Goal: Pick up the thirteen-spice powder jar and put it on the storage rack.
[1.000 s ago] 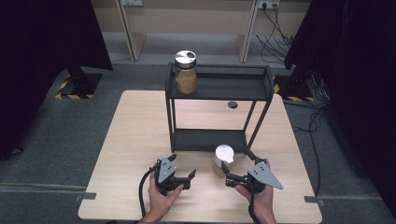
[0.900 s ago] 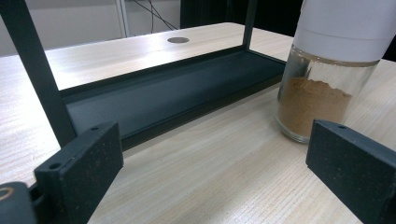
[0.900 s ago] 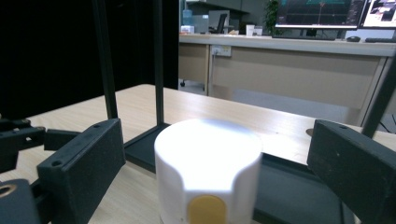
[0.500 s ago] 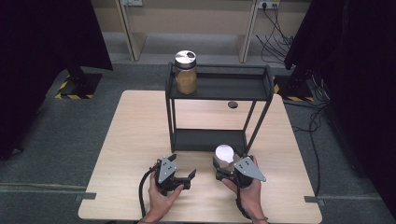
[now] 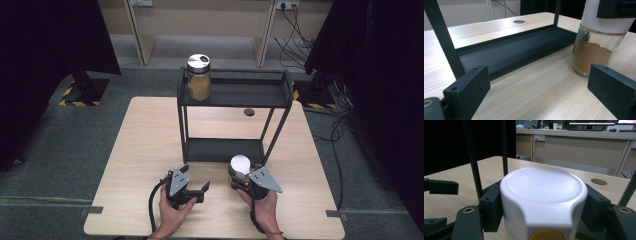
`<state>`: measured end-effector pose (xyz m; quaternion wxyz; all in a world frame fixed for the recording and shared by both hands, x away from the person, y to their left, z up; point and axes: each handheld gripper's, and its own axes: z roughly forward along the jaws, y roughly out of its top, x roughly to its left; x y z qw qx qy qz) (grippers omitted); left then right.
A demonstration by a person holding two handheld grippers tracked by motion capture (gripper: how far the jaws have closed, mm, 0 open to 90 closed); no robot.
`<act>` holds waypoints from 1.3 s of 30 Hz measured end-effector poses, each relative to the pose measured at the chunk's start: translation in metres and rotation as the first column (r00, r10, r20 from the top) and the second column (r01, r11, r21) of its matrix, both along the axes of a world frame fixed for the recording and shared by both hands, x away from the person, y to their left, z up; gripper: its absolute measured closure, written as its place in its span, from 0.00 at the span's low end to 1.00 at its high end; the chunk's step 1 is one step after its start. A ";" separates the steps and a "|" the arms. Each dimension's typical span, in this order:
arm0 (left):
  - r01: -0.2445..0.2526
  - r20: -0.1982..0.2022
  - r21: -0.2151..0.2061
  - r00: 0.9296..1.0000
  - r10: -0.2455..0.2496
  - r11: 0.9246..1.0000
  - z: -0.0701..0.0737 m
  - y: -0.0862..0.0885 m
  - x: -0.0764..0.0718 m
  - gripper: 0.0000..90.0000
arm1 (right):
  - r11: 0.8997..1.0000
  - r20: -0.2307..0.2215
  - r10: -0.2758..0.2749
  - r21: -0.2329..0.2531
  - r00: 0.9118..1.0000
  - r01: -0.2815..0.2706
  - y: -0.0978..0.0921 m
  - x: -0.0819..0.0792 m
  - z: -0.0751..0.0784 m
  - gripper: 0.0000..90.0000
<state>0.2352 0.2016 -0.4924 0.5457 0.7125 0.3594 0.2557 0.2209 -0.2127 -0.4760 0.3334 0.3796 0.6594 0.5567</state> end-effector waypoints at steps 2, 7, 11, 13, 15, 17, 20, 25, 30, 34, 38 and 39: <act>0.000 -0.001 0.001 1.000 0.000 1.000 0.000 0.000 0.000 0.04 | 1.000 0.002 -0.010 0.005 1.000 0.010 0.000 -0.001 0.000 0.34; 0.000 0.001 0.003 1.000 0.000 1.000 0.000 0.000 0.000 0.04 | 0.999 0.021 -0.028 0.028 0.999 0.027 -0.004 -0.006 0.005 0.34; 0.000 0.001 0.004 1.000 0.000 1.000 0.000 -0.001 0.000 0.04 | 0.999 0.052 -0.035 0.031 0.998 0.034 -0.006 -0.009 0.014 0.34; 0.000 0.001 0.005 1.000 0.000 1.000 0.000 -0.001 0.000 0.04 | 0.999 0.066 -0.035 0.042 0.997 0.032 -0.008 -0.010 0.019 0.34; -0.001 0.001 0.006 1.000 0.001 1.000 0.000 -0.001 0.000 0.04 | 0.998 0.081 -0.036 0.053 0.996 0.032 -0.009 -0.012 0.023 0.34; -0.001 0.002 0.007 1.000 0.001 1.000 0.000 -0.001 0.000 0.04 | 0.998 0.100 -0.038 0.061 0.994 0.032 -0.009 -0.013 0.027 0.34; -0.001 0.003 0.010 1.000 0.001 1.000 0.001 -0.002 -0.001 0.04 | 0.996 0.126 -0.046 0.082 0.991 0.036 -0.008 -0.015 0.030 0.34; -0.001 0.001 0.009 1.000 0.001 1.000 0.001 -0.002 0.000 0.04 | 0.996 0.155 -0.042 0.088 0.987 0.029 -0.007 -0.016 0.040 0.34; -0.001 0.004 0.011 1.000 0.001 1.000 0.001 -0.002 0.000 0.04 | 0.995 0.173 -0.040 0.095 0.984 0.024 -0.008 -0.015 0.049 0.34; -0.002 0.003 0.010 1.000 0.002 1.000 0.001 -0.002 0.000 0.04 | 0.995 0.189 -0.038 0.102 0.981 0.019 -0.008 -0.015 0.057 0.34; -0.003 0.003 0.006 1.000 0.003 1.000 0.000 -0.002 0.000 0.04 | 0.995 0.204 -0.036 0.103 0.978 0.015 -0.008 -0.013 0.066 0.34; -0.003 0.003 0.005 1.000 0.003 1.000 0.000 -0.002 0.000 0.04 | 0.995 0.208 -0.035 0.102 0.978 0.013 -0.008 -0.013 0.068 0.34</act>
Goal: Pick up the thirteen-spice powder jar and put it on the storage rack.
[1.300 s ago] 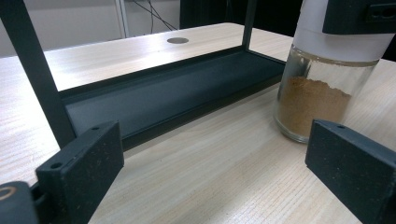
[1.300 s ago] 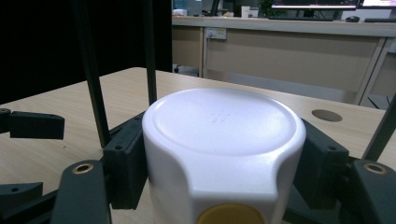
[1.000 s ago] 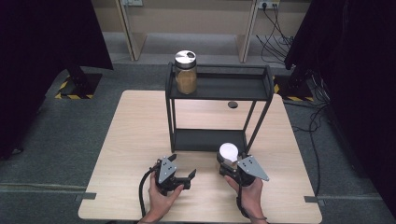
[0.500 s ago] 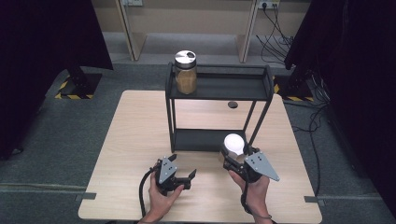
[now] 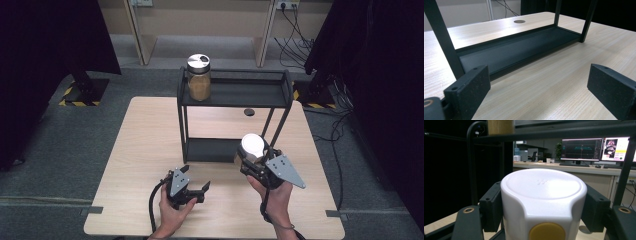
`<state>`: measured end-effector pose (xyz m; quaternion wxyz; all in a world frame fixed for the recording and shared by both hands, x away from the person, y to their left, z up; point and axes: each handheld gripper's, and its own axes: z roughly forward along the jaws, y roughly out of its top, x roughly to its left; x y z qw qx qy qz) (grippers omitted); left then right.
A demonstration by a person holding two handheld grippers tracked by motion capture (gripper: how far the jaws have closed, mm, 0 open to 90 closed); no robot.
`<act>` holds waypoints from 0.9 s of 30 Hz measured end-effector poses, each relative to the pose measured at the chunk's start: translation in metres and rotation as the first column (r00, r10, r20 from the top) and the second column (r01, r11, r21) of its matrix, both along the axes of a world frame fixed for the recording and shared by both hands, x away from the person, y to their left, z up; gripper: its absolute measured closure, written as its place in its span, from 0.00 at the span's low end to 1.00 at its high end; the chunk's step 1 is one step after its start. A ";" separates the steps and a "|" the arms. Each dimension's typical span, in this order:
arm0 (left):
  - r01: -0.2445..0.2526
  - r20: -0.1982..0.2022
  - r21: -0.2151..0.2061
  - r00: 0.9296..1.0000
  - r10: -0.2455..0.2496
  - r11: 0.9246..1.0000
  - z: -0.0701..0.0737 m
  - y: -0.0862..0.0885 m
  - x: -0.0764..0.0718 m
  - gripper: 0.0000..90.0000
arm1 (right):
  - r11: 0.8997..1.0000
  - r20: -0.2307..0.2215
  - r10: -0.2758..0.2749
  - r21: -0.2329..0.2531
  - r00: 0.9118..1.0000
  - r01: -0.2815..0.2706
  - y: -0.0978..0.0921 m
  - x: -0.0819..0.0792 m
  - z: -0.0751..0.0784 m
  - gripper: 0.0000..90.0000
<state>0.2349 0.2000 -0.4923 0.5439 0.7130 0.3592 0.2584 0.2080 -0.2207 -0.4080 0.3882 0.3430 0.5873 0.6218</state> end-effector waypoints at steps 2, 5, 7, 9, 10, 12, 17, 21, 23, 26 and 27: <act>0.000 0.000 0.000 1.000 0.000 1.000 0.000 0.000 0.000 0.04 | 1.000 0.006 0.001 -0.001 1.000 -0.001 0.000 0.001 0.005 0.34; 0.000 0.000 0.003 1.000 0.000 1.000 0.000 0.000 0.000 0.04 | 1.000 0.015 0.001 -0.005 1.000 0.000 -0.001 0.002 0.011 0.34; 0.000 0.000 0.003 1.000 0.000 1.000 0.000 0.000 0.000 0.04 | 1.000 0.021 -0.002 -0.006 1.000 0.002 -0.001 0.002 0.015 0.34; 0.000 0.002 0.005 1.000 0.000 1.000 0.000 -0.001 0.000 0.04 | 1.000 0.025 -0.004 -0.004 1.000 0.004 -0.001 0.002 0.018 0.34; 0.000 0.002 0.005 1.000 0.000 1.000 0.000 -0.001 0.000 0.04 | 1.000 0.028 -0.007 -0.002 1.000 0.007 -0.001 0.002 0.019 0.34; 0.000 0.003 0.005 1.000 0.000 1.000 0.000 -0.001 0.000 0.04 | 1.000 0.031 -0.009 0.000 0.999 0.009 -0.002 0.002 0.022 0.34; 0.000 0.003 0.005 1.000 0.000 1.000 0.000 -0.001 0.000 0.04 | 1.000 0.046 -0.015 0.009 0.999 0.015 -0.004 0.004 0.029 0.34; 0.000 0.003 0.006 1.000 0.000 1.000 0.000 -0.001 0.000 0.04 | 1.000 0.062 -0.021 0.005 0.998 0.021 -0.006 0.004 0.038 0.35; -0.001 0.003 0.004 1.000 0.001 1.000 0.000 -0.001 0.000 0.04 | 1.000 0.070 -0.024 0.007 0.997 0.024 -0.006 0.004 0.041 0.34; 0.000 0.001 0.001 1.000 0.000 1.000 0.000 0.000 0.000 0.04 | 1.000 0.081 -0.026 0.005 0.996 0.026 -0.007 0.005 0.046 0.35; -0.001 0.002 0.002 1.000 0.001 1.000 0.000 0.000 0.000 0.04 | 1.000 0.082 -0.026 0.005 0.996 0.026 -0.008 0.004 0.048 0.35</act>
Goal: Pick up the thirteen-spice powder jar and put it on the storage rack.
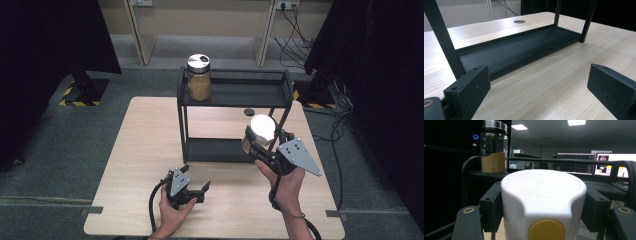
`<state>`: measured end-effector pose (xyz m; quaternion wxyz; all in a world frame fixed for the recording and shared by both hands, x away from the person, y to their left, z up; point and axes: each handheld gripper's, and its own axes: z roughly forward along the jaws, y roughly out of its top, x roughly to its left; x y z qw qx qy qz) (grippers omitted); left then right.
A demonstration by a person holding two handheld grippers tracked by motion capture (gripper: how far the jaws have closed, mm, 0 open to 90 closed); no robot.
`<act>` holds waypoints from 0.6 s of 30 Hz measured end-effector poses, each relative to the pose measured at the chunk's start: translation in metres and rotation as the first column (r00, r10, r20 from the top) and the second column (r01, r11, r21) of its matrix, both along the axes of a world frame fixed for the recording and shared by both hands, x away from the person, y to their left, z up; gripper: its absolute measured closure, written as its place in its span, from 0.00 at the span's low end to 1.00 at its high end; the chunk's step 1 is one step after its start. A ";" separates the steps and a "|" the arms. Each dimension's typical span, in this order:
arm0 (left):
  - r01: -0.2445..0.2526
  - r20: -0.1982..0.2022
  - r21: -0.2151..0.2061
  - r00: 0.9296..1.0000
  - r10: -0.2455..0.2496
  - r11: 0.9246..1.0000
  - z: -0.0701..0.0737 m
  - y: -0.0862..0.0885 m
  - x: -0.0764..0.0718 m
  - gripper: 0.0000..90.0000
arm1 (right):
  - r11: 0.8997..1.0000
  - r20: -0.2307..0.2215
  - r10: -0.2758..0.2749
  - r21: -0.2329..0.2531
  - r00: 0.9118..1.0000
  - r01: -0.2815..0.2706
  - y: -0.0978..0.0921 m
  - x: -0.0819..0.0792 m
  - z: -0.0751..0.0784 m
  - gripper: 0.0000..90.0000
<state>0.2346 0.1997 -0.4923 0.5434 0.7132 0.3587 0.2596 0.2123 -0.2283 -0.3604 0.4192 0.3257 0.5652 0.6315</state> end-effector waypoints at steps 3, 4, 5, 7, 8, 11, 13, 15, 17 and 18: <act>-0.001 0.001 0.002 1.000 0.001 1.000 0.000 0.000 0.000 0.04 | 1.000 0.006 -0.001 0.000 1.000 0.001 -0.001 0.000 0.004 0.35; -0.001 0.001 0.002 1.000 0.001 1.000 0.000 0.000 0.000 0.04 | 1.000 0.009 -0.001 -0.001 1.000 0.001 -0.001 0.000 0.005 0.35; 0.000 0.001 0.001 1.000 0.000 1.000 0.000 0.000 0.000 0.04 | 1.000 0.008 -0.001 0.001 1.000 0.001 -0.001 0.001 0.006 0.35; 0.000 0.001 0.001 1.000 0.000 1.000 0.000 0.000 0.000 0.04 | 1.000 0.010 -0.001 0.005 1.000 0.001 -0.002 0.001 0.009 0.35; 0.000 0.001 0.002 1.000 0.000 1.000 0.000 0.000 0.000 0.04 | 1.000 0.014 -0.001 0.006 1.000 0.001 -0.002 0.002 0.011 0.35; 0.000 0.001 0.002 1.000 0.000 1.000 0.000 0.000 0.000 0.04 | 1.000 0.025 -0.002 0.010 1.000 0.002 -0.003 0.002 0.016 0.35; 0.000 0.001 0.002 1.000 0.000 1.000 0.000 0.000 0.000 0.04 | 1.000 0.033 -0.003 0.011 0.999 0.002 -0.003 0.002 0.020 0.35; 0.000 0.002 0.003 1.000 0.000 1.000 0.000 0.000 0.000 0.04 | 1.000 0.041 -0.004 0.013 0.999 0.004 -0.003 0.001 0.024 0.34; 0.000 0.002 0.003 1.000 0.000 1.000 0.000 0.000 0.000 0.04 | 1.000 0.051 -0.004 0.014 0.999 0.003 -0.004 0.001 0.029 0.35; 0.000 0.002 0.003 1.000 0.000 1.000 0.000 0.000 0.000 0.04 | 1.000 0.055 -0.004 0.015 0.999 0.003 -0.004 0.001 0.031 0.35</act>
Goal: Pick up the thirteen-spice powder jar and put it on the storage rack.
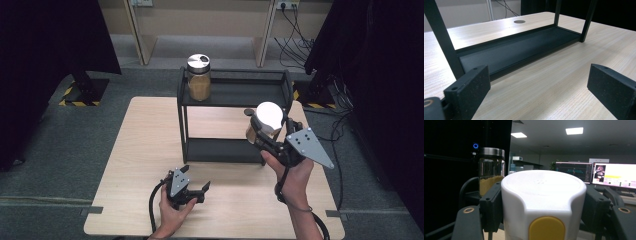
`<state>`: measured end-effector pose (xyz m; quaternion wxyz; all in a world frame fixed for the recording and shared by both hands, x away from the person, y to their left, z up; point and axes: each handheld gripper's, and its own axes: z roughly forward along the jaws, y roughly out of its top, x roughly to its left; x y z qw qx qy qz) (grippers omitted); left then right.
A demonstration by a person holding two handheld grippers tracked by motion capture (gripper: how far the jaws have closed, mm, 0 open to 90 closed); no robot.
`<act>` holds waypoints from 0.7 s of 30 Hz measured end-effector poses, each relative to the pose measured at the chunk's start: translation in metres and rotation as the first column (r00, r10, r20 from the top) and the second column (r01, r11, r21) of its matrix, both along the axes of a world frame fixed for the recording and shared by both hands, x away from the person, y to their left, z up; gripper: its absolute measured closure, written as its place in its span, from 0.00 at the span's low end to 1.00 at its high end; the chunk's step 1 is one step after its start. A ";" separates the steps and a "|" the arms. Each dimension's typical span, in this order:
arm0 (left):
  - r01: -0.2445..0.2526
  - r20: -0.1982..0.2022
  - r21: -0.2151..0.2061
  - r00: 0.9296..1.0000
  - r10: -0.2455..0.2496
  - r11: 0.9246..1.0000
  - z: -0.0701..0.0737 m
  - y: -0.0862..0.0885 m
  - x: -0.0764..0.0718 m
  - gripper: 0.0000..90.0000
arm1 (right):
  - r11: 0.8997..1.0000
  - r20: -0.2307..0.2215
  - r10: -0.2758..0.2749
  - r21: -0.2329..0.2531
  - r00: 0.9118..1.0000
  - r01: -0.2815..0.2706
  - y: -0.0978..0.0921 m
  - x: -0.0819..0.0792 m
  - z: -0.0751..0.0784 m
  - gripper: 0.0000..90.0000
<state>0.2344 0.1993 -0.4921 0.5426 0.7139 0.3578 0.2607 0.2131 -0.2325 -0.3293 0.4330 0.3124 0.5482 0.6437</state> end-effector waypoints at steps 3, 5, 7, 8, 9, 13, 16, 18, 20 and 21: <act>0.000 0.000 0.000 1.000 0.000 1.000 0.000 0.000 0.000 0.04 | 1.000 0.010 -0.002 0.000 1.000 0.002 -0.001 0.000 0.006 0.35; 0.000 0.000 0.000 1.000 0.000 1.000 0.000 0.000 0.000 0.04 | 1.000 0.014 -0.003 0.000 1.000 0.003 -0.001 0.001 0.010 0.35; 0.000 0.000 0.000 1.000 0.000 1.000 0.000 0.000 0.000 0.04 | 1.000 0.018 -0.004 0.002 1.000 0.004 -0.001 0.002 0.013 0.35; 0.000 0.001 0.001 1.000 0.000 1.000 0.000 0.000 0.000 0.04 | 1.000 0.021 -0.005 0.003 1.000 0.005 -0.002 0.002 0.015 0.35; 0.000 0.001 0.001 1.000 0.000 1.000 0.000 0.000 0.000 0.04 | 1.000 0.022 -0.005 0.005 1.000 0.005 -0.002 0.002 0.016 0.35; 0.001 0.001 0.001 1.000 -0.001 1.000 0.000 0.000 0.000 0.04 | 1.000 0.026 -0.008 0.002 1.000 0.008 -0.001 0.005 0.022 0.35; 0.000 0.002 0.003 1.000 0.000 1.000 0.000 0.000 0.000 0.04 | 1.000 0.030 -0.014 0.003 0.999 0.014 0.000 0.007 0.027 0.35; 0.001 0.002 0.003 1.000 -0.001 1.000 0.000 0.000 0.000 0.04 | 1.000 0.035 -0.017 0.005 0.999 0.017 0.000 0.009 0.030 0.35; 0.001 0.002 0.002 1.000 -0.001 1.000 0.000 0.000 0.000 0.04 | 1.000 0.039 -0.019 0.005 0.999 0.019 0.001 0.011 0.035 0.35; 0.001 0.002 0.002 1.000 -0.001 1.000 0.000 0.000 0.000 0.04 | 1.000 0.040 -0.021 0.006 0.999 0.021 0.001 0.012 0.037 0.35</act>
